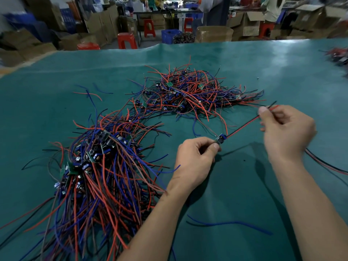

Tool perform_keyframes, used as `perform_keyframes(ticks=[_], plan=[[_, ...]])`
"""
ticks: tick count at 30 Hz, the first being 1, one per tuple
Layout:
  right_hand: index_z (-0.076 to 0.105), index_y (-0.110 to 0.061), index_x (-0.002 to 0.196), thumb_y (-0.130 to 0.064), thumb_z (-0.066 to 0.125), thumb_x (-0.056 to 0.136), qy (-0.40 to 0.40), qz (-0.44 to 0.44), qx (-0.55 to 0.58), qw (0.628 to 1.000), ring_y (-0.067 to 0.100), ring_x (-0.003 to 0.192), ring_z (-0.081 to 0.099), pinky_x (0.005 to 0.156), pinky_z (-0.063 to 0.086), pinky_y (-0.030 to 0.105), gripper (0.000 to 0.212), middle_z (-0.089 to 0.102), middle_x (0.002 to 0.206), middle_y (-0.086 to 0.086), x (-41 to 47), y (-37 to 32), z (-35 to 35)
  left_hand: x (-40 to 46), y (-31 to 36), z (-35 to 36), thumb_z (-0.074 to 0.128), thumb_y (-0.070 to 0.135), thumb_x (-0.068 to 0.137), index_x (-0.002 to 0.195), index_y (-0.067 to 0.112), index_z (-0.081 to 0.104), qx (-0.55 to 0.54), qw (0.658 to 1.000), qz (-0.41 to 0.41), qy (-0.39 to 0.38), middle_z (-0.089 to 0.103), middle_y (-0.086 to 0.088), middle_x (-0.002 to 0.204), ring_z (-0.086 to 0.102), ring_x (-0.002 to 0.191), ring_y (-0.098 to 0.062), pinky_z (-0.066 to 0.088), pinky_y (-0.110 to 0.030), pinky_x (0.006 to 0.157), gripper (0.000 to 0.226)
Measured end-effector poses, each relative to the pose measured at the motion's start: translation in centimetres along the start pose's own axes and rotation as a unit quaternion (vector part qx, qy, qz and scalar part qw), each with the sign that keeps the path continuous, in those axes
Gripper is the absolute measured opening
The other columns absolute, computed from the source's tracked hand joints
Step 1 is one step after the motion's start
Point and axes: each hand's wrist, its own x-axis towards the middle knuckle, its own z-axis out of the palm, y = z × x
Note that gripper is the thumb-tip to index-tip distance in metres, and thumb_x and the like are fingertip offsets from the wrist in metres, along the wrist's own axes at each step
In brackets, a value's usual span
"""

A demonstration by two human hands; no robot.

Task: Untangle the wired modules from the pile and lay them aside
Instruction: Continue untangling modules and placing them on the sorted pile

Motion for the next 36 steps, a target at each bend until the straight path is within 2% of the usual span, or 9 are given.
perform_keyframes(ticks=[5,8,11,13,20,25,28,33,36], plan=[[0.068,-0.026,0.078,-0.046,0.065,0.079,0.154,0.104,-0.024,0.982,0.020,0.072,0.071,0.080,0.059,0.048,0.020,0.070,0.075,-0.003,1.2,1.0,-1.4,0.2,-0.2,0.0,0.061,0.013,0.097,0.080,0.014,0.072,-0.020,0.997,-0.006,0.073,0.054,0.008,0.052,0.043,0.048,-0.003,0.035,-0.016,0.048,0.020],[0.071,-0.018,0.071,-0.043,0.068,0.081,-0.062,0.148,-0.029,0.987,0.018,0.058,0.063,0.058,0.053,0.040,0.027,0.071,0.065,-0.001,-0.6,-0.1,0.1,0.4,-0.4,0.0,0.059,0.013,0.098,0.084,0.014,0.070,-0.030,0.993,-0.005,0.117,0.057,0.007,0.054,0.046,0.050,-0.004,0.039,-0.019,0.050,0.018],[0.076,-0.016,0.079,-0.040,0.073,0.091,-0.347,0.135,0.009,0.928,0.017,0.056,0.063,0.042,0.041,0.026,0.027,0.075,0.073,0.005,-3.8,-2.0,2.0,0.4,-0.4,-0.1,0.056,0.012,0.100,0.084,0.016,0.067,-0.062,0.992,-0.001,0.110,0.061,0.005,0.058,0.051,0.055,-0.012,0.046,-0.028,0.058,0.020],[0.076,-0.013,0.083,-0.038,0.074,0.090,-0.394,0.110,0.064,0.910,0.012,0.057,0.060,0.040,0.038,0.022,0.026,0.074,0.073,0.003,-5.0,-2.6,2.7,0.4,-0.3,0.0,0.058,0.011,0.099,0.078,0.019,0.066,-0.052,0.995,0.012,0.079,0.062,0.005,0.058,0.053,0.056,-0.013,0.047,-0.029,0.060,0.024],[0.075,-0.022,0.078,-0.031,0.077,0.083,-0.292,-0.018,0.058,0.954,0.002,0.059,0.053,0.059,0.044,0.021,0.011,0.069,0.067,-0.009,-4.4,-3.1,2.1,0.2,-0.3,0.1,0.063,0.013,0.095,0.075,0.016,0.070,0.002,0.999,0.015,0.037,0.065,0.005,0.056,0.060,0.052,-0.009,0.051,-0.025,0.058,0.021],[0.071,-0.024,0.077,-0.032,0.074,0.087,-0.133,-0.005,0.168,0.977,0.011,0.054,0.047,0.051,0.039,0.029,0.013,0.067,0.074,0.008,-1.9,-6.4,0.2,-0.1,0.0,0.3,0.066,0.020,0.093,0.078,0.015,0.073,0.033,0.998,0.040,0.026,0.068,0.004,0.062,0.062,0.060,-0.007,0.051,-0.023,0.065,0.017],[0.067,-0.021,0.076,-0.030,0.070,0.092,-0.133,-0.035,0.207,0.969,0.010,0.051,0.050,0.047,0.040,0.026,0.019,0.064,0.062,-0.007,-0.9,-11.0,0.2,-0.1,0.0,0.2,0.066,0.020,0.093,0.081,0.013,0.075,0.057,0.997,0.042,0.043,0.068,0.007,0.067,0.058,0.063,-0.003,0.047,-0.021,0.067,0.016],[0.071,-0.008,0.073,-0.049,0.070,0.091,-0.340,-0.148,0.109,0.922,0.012,0.048,0.058,0.042,0.036,0.022,0.044,0.066,0.057,0.000,-1.1,-19.2,4.8,-0.1,0.1,0.1,0.062,0.024,0.092,0.081,0.013,0.073,0.081,0.995,0.024,0.059,0.072,0.001,0.073,0.065,0.073,-0.013,0.050,-0.029,0.071,0.019],[0.074,-0.010,0.087,-0.066,0.060,0.091,-0.569,-0.156,-0.101,0.801,0.012,0.055,0.069,0.041,0.044,0.019,0.058,0.075,0.066,-0.001,-2.1,-21.1,8.8,0.0,0.1,0.1,0.063,0.022,0.092,0.080,0.014,0.073,0.088,0.993,0.012,0.074,0.072,0.002,0.072,0.065,0.071,-0.010,0.050,-0.028,0.069,0.017]])
